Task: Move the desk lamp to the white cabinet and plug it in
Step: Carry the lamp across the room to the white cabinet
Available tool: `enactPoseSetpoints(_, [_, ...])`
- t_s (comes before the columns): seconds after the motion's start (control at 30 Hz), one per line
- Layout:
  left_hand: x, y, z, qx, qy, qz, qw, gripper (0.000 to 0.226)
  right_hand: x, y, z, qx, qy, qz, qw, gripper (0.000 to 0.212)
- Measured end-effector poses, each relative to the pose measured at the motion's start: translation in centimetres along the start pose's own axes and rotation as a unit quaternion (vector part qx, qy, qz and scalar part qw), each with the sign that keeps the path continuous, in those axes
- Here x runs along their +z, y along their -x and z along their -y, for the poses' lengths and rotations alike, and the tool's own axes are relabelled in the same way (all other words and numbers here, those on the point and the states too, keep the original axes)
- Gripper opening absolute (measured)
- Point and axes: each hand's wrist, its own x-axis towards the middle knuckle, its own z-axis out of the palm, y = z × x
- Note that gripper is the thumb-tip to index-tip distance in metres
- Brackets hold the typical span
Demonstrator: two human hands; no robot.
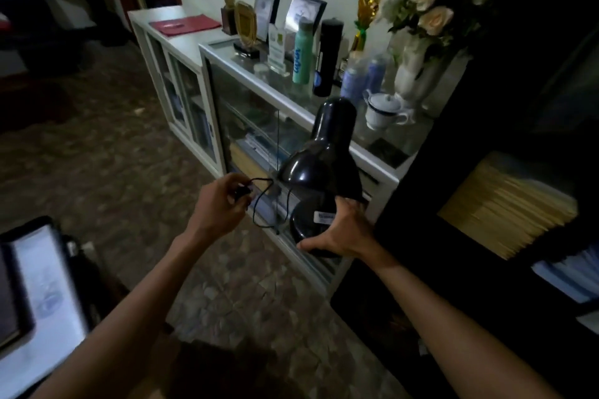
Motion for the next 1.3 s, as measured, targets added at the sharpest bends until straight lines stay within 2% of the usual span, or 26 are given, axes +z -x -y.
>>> enactPoseSetpoints(0.3, [-2.2, -6.5, 4.5, -0.062, -0.021, -0.077, 0.995, 0.024, 2.6, -13.7, 5.7, -0.059, 0.015, 0.051, 0.997, 0.137])
enactPoseSetpoints(0.6, [-5.2, -16.1, 11.1, -0.114, -0.079, -0.126, 0.982, 0.022, 5.6, -28.6, 13.2, -0.102, 0.014, 0.037, 0.994, 0.129])
enactPoseSetpoints(0.87, [-10.7, -26.4, 17.6, -0.148, -0.104, -0.164, 0.97, 0.026, 8.4, -41.0, 22.9, -0.148, 0.014, 0.031, 0.988, 0.124])
enactPoseSetpoints(1.0, [-13.4, -31.8, 21.8, -0.16, -0.109, -0.184, 0.964, 0.027, 10.2, -47.0, 28.5, -0.154, 0.015, 0.044, 0.987, 0.131])
enactPoseSetpoints(1.3, [-21.6, -45.1, 35.2, -0.158, -0.091, -0.189, 0.965, 0.025, 15.8, -60.2, 42.9, -0.158, 0.009, 0.042, 0.987, 0.132])
